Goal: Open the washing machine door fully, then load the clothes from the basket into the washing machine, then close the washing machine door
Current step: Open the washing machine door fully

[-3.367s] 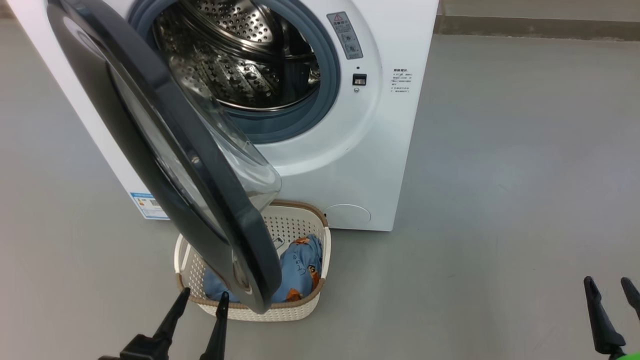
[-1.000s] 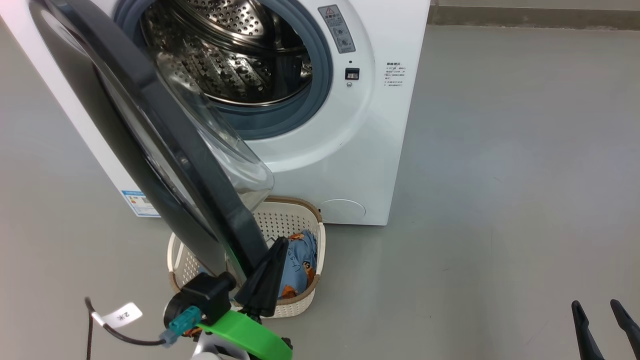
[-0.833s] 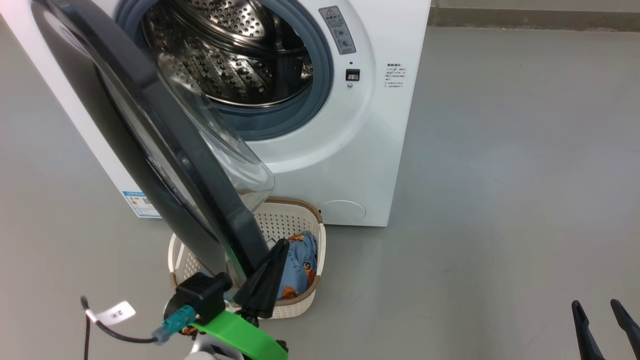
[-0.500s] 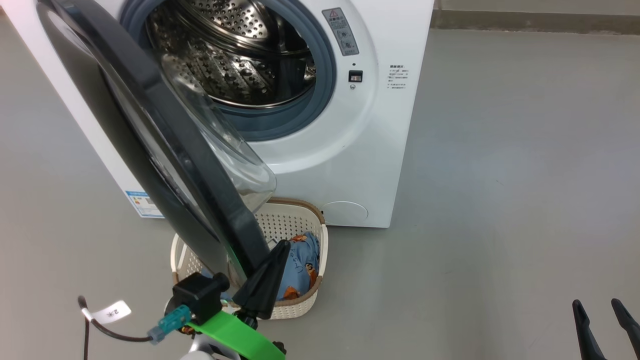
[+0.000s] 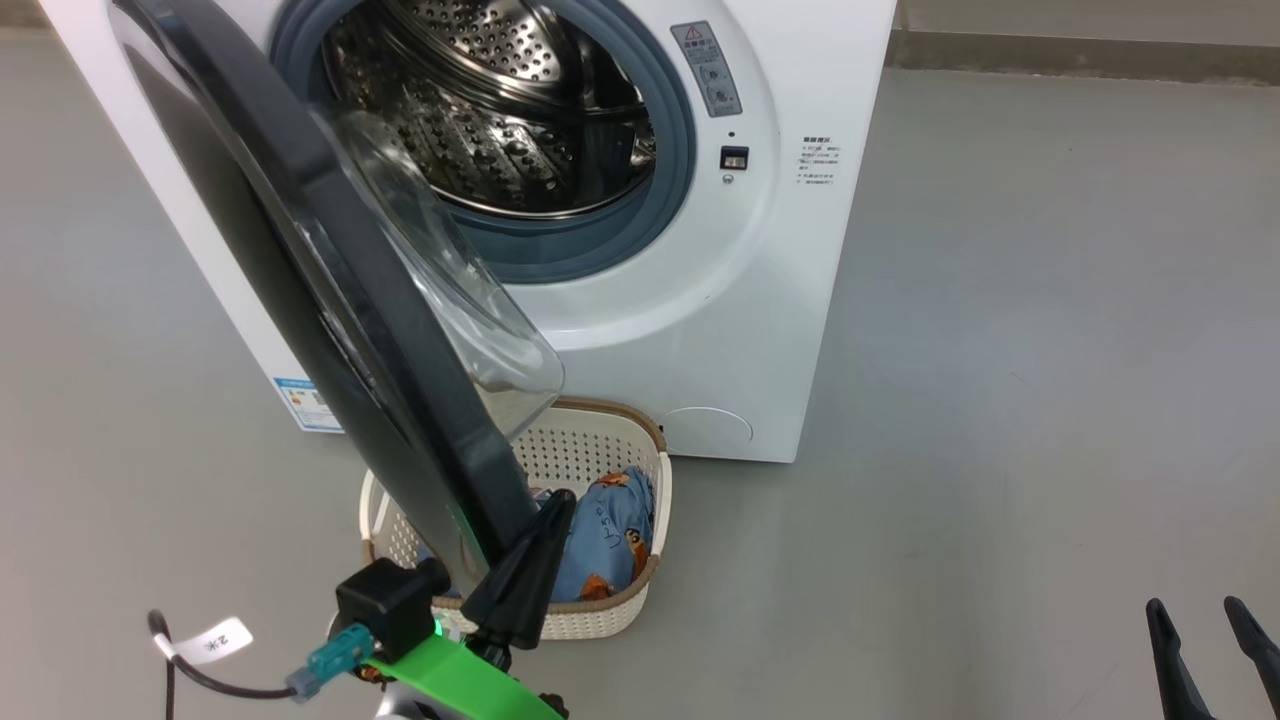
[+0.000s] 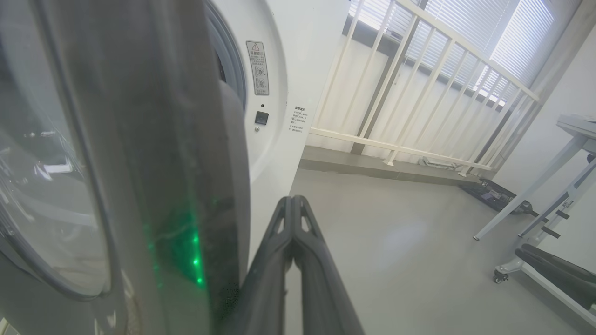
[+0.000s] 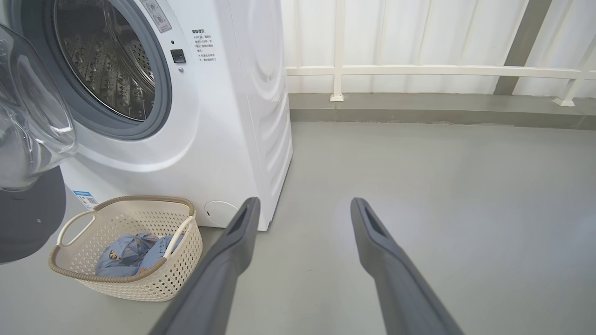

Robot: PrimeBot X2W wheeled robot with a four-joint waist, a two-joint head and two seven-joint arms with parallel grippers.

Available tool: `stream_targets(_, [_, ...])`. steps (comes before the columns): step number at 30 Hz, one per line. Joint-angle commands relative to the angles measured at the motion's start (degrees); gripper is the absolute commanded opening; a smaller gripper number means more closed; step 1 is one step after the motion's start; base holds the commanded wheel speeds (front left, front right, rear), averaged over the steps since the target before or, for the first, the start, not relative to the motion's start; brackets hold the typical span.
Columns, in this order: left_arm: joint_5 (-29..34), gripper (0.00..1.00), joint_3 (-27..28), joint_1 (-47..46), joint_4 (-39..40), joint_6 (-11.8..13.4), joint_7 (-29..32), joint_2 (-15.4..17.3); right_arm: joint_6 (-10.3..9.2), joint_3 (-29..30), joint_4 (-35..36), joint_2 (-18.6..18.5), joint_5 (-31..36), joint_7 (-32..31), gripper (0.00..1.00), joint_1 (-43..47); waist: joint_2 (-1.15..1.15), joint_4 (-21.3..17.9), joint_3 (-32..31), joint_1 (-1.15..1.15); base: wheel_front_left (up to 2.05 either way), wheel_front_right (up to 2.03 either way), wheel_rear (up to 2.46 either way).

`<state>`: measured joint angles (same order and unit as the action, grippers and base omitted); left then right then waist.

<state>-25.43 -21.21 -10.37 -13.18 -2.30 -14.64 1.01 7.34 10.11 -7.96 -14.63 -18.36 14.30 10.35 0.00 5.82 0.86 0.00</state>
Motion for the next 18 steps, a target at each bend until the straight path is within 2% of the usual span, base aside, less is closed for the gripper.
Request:
stream_targets(1, [0.25,0.0,4.29,-0.83,0.71,1.02,-0.36,1.87,0.14,-0.82,1.57,-1.57,-0.33,0.7,1.0,-0.98,0.0,0.12,-0.05,0.0,0.0,0.0,0.0])
stream_targets(14, [1.73,0.0,7.83,3.32,3.44,2.27,-0.36,1.87,0.14,-0.5,2.0,-1.67,-0.41,0.7,1.0,-0.76,0.0,1.45,0.48,0.0,0.0,0.0,0.0])
stream_targets(18, [2.03,0.0,8.41,4.67,5.28,3.54,-0.36,1.87,0.14,-0.51,2.02,-1.61,-0.35,0.7,1.0,-0.76,0.0,2.02,0.7,0.0,0.0,0.0,0.0])
